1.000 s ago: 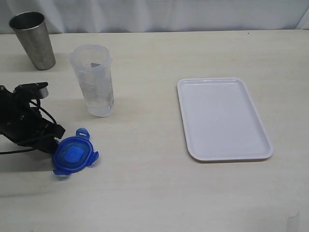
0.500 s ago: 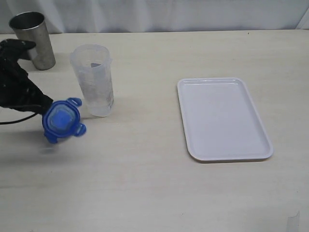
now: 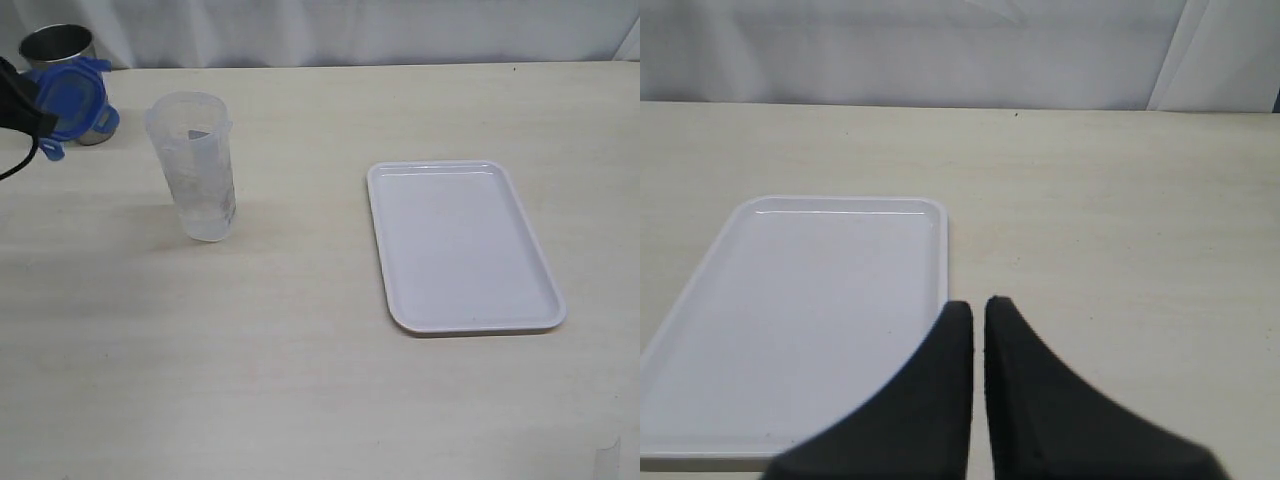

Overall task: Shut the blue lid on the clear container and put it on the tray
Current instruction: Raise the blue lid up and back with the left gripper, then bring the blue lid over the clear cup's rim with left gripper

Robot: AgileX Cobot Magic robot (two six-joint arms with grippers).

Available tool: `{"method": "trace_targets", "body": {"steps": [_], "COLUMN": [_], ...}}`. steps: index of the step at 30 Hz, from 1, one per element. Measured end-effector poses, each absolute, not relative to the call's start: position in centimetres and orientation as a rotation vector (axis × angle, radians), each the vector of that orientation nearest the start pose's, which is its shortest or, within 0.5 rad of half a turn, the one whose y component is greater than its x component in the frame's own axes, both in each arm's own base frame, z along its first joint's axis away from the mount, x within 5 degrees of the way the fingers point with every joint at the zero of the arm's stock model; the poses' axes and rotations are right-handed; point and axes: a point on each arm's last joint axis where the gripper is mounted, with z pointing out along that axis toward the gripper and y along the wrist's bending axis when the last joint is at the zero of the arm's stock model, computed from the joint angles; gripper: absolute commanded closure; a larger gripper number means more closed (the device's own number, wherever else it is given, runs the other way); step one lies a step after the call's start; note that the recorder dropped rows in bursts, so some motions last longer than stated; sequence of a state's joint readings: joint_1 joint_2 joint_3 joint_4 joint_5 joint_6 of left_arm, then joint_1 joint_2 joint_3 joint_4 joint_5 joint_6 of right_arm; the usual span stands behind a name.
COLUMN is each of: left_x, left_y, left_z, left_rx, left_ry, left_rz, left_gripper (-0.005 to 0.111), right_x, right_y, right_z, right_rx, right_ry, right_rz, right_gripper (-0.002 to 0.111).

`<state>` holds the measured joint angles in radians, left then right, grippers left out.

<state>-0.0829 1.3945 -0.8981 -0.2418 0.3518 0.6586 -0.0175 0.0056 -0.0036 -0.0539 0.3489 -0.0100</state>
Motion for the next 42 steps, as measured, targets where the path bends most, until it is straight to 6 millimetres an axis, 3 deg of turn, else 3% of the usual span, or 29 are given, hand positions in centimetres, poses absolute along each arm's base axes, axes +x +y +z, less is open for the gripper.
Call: {"method": "trace_targets", "body": {"steps": [9, 17, 22, 29, 35, 42], "left_x": [30.3, 30.8, 31.7, 33.2, 34.1, 33.9], "left_y": [-3.0, -6.3, -7.9, -8.4, -9.0, -10.3], "left_z": [28.1, 29.5, 28.5, 27.1, 25.0, 25.3], "left_rx": [0.575, 0.765, 0.947, 0.952, 1.075, 1.117], "left_ry": [2.045, 1.773, 1.653, 1.581, 1.560, 1.466], "left_rz": [0.175, 0.290, 0.412, 0.484, 0.518, 0.536], "left_gripper": [0.107, 0.107, 0.107, 0.107, 0.107, 0.107], "right_x": [5.4, 5.4, 5.4, 5.4, 5.4, 5.4], "right_y": [-0.3, -0.3, -0.3, -0.3, -0.3, -0.3], "right_z": [18.3, 18.3, 18.3, 18.3, 18.3, 18.3], "right_rx": [-0.027, -0.027, -0.027, -0.027, -0.027, -0.027], "right_ry": [1.835, 1.835, 1.835, 1.835, 1.835, 1.835], "right_rz": [-0.072, -0.072, -0.072, -0.072, -0.072, -0.072], "right_gripper": [0.104, 0.104, 0.104, 0.104, 0.104, 0.104]}}
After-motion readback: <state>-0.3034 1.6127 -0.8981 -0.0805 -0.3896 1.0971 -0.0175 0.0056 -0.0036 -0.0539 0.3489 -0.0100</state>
